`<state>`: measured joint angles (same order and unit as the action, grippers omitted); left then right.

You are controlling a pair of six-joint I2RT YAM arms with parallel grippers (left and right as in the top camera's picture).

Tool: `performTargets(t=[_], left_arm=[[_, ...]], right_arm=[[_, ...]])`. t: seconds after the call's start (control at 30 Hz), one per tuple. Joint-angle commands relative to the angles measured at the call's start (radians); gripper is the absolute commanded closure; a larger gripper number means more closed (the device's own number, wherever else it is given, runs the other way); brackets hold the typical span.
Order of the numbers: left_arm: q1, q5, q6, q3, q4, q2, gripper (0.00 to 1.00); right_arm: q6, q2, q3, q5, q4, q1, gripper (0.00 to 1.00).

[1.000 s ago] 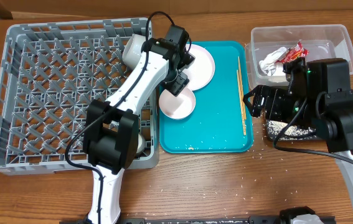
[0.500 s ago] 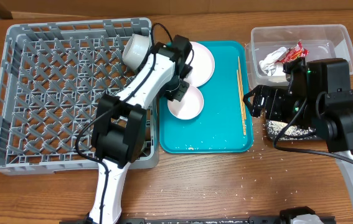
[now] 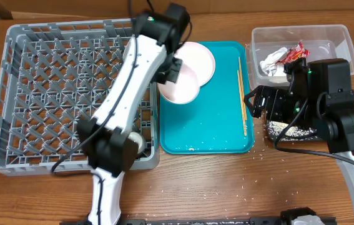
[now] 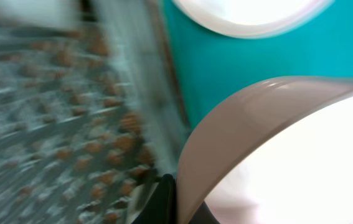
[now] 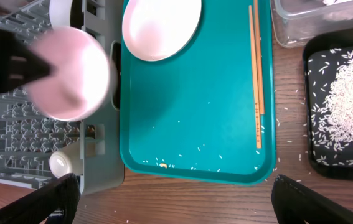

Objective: Sort waste into correct bins and load items into the dishwasher
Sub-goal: 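Carry the pink bowl to the rack and set it upright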

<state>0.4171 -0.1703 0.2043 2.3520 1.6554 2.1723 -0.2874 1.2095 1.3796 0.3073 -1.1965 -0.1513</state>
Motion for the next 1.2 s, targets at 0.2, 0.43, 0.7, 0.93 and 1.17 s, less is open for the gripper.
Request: performTargets(t=[0.2, 0.43, 0.7, 0.93, 1.17], left_arm=[[-0.114, -0.617, 0.377, -0.075, 0.034, -0.181, 0.96], [-0.098, -0.994, 0.684, -0.387, 0.008, -0.181, 0.96], [-0.068, -1.046, 0.705, -0.605, -0.173, -0.181, 0.96], [-0.011, -1.094, 0.673, -0.691, -0.327, -0.181, 0.96], [0.010, -1.132, 0.670, -0.788, -0.398, -0.177, 0.96]], right_arm=[[0.003, -0.003, 0.013, -0.004, 0.006, 0.001, 0.00], [0.004, -0.003, 0.013, -0.004, 0.006, 0.001, 0.00], [0.003, -0.003, 0.013, -0.004, 0.006, 0.001, 0.00], [0.003, -0.003, 0.013, -0.004, 0.006, 0.001, 0.00], [0.004, -0.003, 0.013, -0.004, 0.006, 0.001, 0.00]])
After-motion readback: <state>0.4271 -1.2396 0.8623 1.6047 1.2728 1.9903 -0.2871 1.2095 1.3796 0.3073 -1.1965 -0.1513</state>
